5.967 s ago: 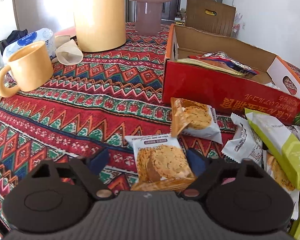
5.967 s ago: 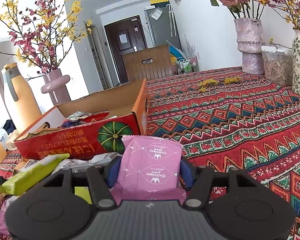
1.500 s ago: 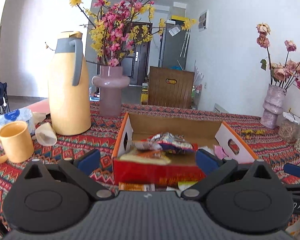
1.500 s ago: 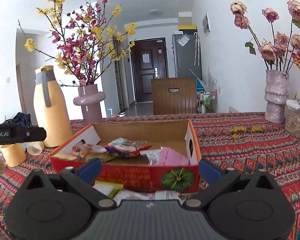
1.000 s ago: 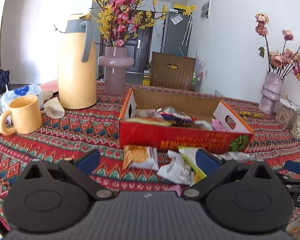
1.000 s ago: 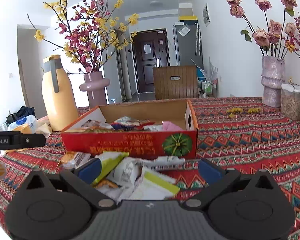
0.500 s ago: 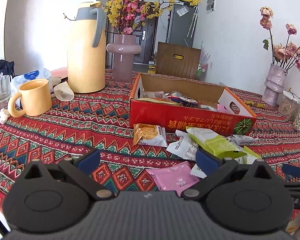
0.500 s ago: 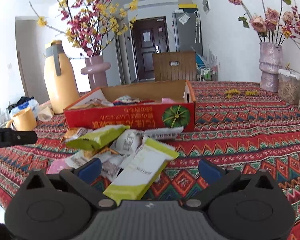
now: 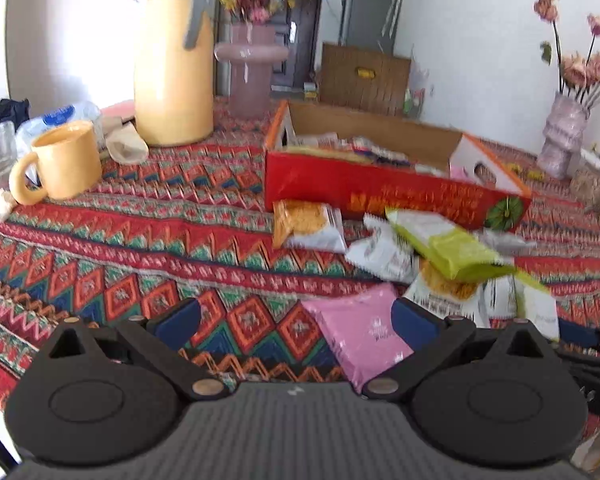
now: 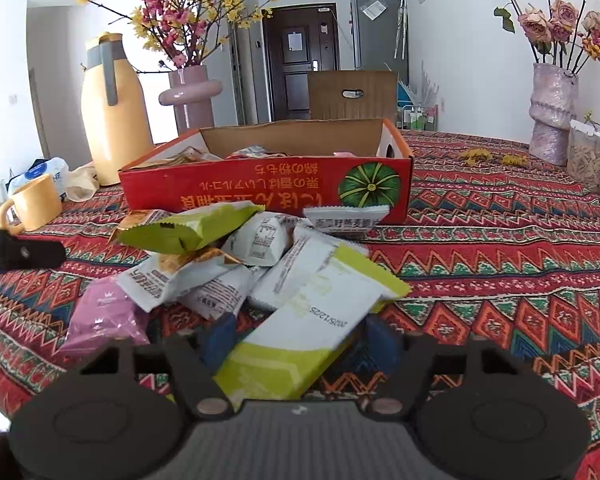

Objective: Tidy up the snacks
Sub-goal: 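Grasp the pink packet with the left tool while the right tool grasps a green-and-white bar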

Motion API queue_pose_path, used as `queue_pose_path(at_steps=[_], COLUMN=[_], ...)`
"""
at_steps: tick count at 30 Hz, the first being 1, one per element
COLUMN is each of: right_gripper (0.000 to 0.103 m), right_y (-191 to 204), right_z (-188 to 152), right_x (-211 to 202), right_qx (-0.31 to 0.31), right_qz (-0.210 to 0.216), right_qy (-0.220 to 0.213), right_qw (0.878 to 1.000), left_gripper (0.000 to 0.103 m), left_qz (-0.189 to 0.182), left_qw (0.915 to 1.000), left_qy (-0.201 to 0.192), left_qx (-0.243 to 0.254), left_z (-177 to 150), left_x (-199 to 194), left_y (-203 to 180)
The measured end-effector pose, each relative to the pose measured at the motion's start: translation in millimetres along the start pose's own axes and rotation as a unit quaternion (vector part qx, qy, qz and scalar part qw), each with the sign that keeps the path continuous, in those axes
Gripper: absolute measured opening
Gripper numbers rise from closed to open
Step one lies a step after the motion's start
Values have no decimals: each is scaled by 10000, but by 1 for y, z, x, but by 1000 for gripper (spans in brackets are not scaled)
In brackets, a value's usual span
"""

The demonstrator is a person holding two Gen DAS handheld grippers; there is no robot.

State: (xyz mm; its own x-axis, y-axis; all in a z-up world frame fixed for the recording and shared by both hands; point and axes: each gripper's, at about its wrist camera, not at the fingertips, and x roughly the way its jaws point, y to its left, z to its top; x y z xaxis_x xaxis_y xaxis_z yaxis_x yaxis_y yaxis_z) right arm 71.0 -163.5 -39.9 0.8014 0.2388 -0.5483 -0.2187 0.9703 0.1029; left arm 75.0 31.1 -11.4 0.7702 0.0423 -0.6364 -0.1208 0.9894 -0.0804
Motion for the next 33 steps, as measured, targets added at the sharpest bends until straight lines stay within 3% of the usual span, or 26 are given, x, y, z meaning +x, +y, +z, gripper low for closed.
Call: queue_pose_path(at_steps=[8, 22, 33], right_gripper=[39, 36, 36], right_y=[-15, -29, -29], right_z=[-7, -12, -14], right_x=[-12, -21, -20], right_qx=[-7, 28, 24], right_qz=[14, -10, 6], right_qy=[-70, -272, -273], right_qw=[10000, 9996, 9996], left_gripper=[103, 103, 74], left_qz=[-218, -112, -266], left_qw=[9983, 9957, 9964], left_qy=[414, 770, 687], left_qx=[338, 506, 417], left_z=[-6, -1, -3], left_x=[15, 49, 43], left_y=[-19, -48, -35])
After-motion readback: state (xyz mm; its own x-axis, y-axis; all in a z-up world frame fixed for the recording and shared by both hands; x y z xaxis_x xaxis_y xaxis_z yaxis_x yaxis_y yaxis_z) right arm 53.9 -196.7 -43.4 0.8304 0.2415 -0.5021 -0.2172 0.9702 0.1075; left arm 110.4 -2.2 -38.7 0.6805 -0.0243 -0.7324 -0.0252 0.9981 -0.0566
